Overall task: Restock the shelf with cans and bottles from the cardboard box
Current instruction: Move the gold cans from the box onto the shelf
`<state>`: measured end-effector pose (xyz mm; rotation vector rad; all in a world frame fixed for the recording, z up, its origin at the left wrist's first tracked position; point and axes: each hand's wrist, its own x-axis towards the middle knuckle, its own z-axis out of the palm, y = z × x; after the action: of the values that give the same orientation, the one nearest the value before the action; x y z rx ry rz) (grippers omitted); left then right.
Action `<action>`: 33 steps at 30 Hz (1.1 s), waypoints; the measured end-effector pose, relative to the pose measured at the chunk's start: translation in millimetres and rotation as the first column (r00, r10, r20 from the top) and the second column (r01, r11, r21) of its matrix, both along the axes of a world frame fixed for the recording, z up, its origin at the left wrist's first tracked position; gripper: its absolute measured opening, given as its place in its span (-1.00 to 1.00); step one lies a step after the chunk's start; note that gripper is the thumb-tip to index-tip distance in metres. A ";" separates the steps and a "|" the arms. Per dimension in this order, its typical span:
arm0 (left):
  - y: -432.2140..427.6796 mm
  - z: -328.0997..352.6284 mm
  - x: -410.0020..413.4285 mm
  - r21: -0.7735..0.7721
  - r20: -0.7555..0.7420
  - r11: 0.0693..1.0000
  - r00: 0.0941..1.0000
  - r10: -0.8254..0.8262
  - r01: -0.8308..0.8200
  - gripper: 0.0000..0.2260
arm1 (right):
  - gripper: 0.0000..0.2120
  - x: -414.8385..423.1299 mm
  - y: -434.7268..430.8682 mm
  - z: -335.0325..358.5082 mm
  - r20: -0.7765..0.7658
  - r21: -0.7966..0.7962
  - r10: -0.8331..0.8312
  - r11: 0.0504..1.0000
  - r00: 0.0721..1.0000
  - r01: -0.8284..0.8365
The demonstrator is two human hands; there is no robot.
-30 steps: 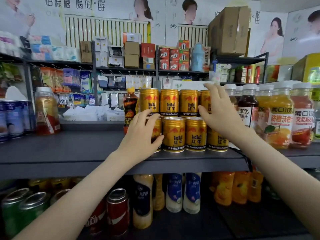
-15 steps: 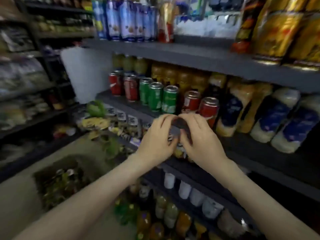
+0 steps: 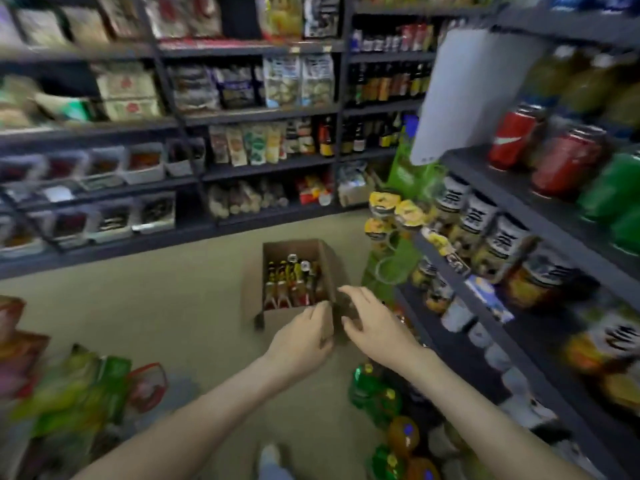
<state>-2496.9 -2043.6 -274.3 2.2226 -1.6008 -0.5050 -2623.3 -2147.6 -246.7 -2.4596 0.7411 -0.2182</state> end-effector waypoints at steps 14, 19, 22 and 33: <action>-89.7 -58.4 277.0 0.237 0.049 0.963 0.992 0.118 -0.127 -0.56 | -0.40 225.5 -133.9 -96.1 -0.235 0.188 -0.110 0.970 0.966 0.156; -156.7 -99.2 318.6 0.318 -0.016 0.942 0.992 0.123 -0.112 -0.56 | -0.39 245.7 -200.2 -134.6 -0.328 0.229 -0.160 0.943 0.931 0.243; -201.7 -131.8 345.8 0.351 -0.029 0.927 0.988 0.150 -0.131 -0.58 | -0.37 271.5 -246.8 -165.1 -0.375 0.252 -0.170 0.927 0.911 0.277; -350.2 -322.0 464.8 0.504 0.002 0.826 0.957 0.291 -0.252 -0.51 | -0.35 402.4 -404.7 -348.6 -0.462 0.301 -0.136 0.905 0.876 0.300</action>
<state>-2032.1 -2393.8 -596.3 2.7098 -1.1705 -0.9992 -2221.0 -2552.3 -595.3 -2.0745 1.1425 0.3711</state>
